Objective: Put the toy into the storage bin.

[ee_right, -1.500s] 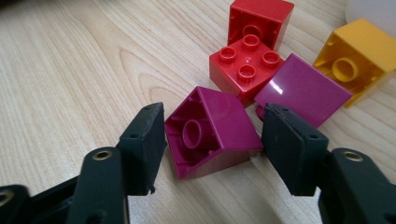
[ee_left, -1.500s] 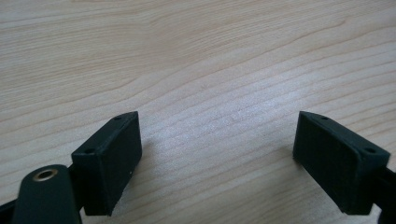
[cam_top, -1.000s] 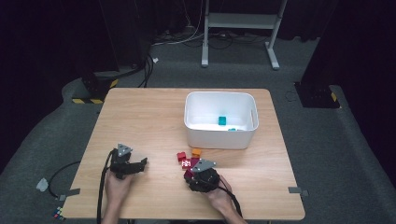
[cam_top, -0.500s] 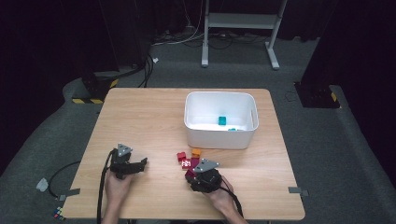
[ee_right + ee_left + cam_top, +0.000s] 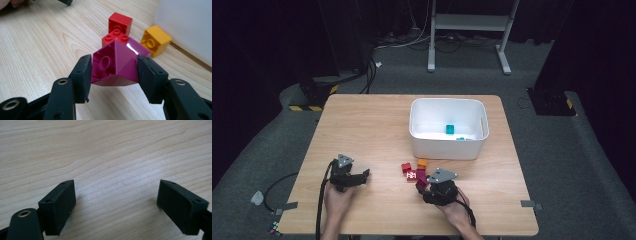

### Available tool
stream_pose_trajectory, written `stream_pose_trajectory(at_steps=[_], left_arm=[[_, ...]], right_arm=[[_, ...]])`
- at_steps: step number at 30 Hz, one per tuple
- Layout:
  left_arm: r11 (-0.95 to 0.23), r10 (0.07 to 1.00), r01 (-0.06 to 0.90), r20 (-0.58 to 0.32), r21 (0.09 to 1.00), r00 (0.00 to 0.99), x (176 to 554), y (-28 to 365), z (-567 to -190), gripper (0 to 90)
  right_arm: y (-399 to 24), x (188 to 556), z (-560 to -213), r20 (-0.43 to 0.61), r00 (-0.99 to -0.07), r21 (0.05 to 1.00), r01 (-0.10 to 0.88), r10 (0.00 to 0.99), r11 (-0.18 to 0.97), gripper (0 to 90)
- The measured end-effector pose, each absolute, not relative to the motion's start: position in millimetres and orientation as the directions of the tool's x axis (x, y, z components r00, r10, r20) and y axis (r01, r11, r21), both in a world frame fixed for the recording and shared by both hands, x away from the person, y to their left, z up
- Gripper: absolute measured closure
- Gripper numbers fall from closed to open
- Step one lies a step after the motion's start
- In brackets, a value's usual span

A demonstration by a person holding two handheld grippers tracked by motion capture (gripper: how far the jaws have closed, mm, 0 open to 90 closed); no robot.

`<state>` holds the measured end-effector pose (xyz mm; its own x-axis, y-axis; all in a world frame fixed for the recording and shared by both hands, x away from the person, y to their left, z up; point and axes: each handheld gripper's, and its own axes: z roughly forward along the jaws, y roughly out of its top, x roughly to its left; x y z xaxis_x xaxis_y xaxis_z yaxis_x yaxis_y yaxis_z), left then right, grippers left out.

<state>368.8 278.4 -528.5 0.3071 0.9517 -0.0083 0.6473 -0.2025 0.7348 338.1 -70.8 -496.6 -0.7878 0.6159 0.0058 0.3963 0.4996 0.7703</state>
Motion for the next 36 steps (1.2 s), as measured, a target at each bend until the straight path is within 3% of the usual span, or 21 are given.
stream_pose_trajectory(at_steps=[36], left_arm=[[-0.208,0.951,0.648,-0.004,0.732,0.310,369,279,-528,15.6]], right_arm=[[-137,357,-404,0.046,-0.717,0.821,0.425,0.696,0.383,47.6]])
